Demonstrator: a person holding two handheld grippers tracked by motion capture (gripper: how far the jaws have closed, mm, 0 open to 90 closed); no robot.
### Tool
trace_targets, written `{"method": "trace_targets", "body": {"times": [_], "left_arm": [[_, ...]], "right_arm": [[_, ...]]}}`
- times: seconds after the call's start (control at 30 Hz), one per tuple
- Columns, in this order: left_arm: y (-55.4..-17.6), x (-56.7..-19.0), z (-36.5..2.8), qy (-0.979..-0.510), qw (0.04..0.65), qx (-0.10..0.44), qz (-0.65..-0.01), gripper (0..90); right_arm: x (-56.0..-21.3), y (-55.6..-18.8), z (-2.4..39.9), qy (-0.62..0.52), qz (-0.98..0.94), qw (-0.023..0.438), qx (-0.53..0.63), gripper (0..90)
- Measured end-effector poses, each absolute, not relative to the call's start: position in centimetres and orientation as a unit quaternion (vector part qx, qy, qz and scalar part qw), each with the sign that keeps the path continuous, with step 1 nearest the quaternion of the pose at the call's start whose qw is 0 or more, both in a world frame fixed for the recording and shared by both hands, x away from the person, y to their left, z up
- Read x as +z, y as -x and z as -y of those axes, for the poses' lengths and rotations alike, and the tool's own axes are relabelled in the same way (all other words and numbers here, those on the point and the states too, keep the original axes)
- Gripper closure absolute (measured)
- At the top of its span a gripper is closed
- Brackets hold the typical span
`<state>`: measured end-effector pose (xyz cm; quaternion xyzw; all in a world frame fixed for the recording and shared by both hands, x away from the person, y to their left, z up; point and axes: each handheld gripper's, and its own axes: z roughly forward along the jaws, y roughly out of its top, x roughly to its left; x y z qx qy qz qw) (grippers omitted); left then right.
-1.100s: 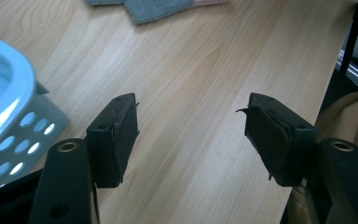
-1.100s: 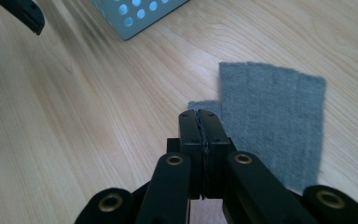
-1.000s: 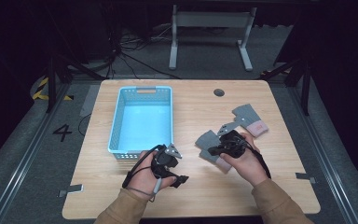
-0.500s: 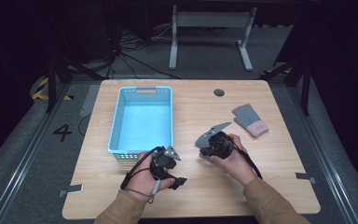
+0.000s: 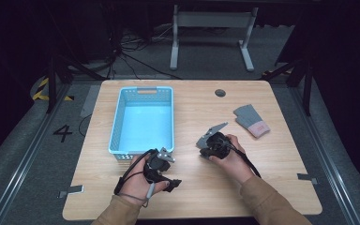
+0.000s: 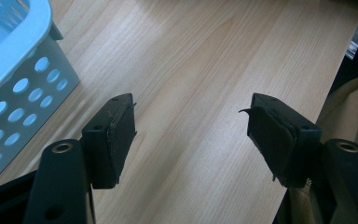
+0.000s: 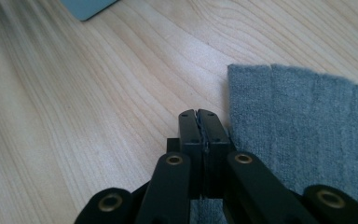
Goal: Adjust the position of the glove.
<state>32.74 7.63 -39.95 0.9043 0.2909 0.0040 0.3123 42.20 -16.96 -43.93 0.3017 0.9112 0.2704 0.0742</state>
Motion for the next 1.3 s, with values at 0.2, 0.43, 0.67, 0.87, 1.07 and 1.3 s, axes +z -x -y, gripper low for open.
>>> {"method": "trace_targets", "body": {"times": [0.2, 0.43, 0.67, 0.87, 1.07, 1.3], "left_arm": [[-32.9, -40.0, -7.4, -0.907, 0.310, 0.004, -0.287, 32.7], [-33.3, -40.2, -6.9, -0.910, 0.306, 0.000, -0.281, 32.7], [-33.8, -40.3, -6.1, -0.914, 0.304, -0.005, -0.269, 32.7], [-34.2, -40.3, -5.5, -0.916, 0.303, -0.008, -0.261, 32.5], [-34.5, -40.2, -5.0, -0.919, 0.301, -0.010, -0.254, 32.3], [-34.7, -40.2, -4.6, -0.918, 0.307, -0.009, -0.249, 32.4]], "right_arm": [[-43.9, -42.2, 17.0, -0.303, -0.913, 0.065, 0.267, 90.0], [-43.7, -41.2, 16.9, -0.287, -0.924, 0.051, 0.249, 90.0], [-43.5, -40.3, 17.3, -0.273, -0.931, 0.038, 0.238, 89.9], [-43.4, -39.6, 18.0, -0.272, -0.933, 0.032, 0.232, 90.0], [-43.4, -39.1, 18.5, -0.267, -0.936, 0.025, 0.227, 90.0], [-43.3, -38.6, 18.9, -0.263, -0.938, 0.021, 0.224, 89.9]]}}
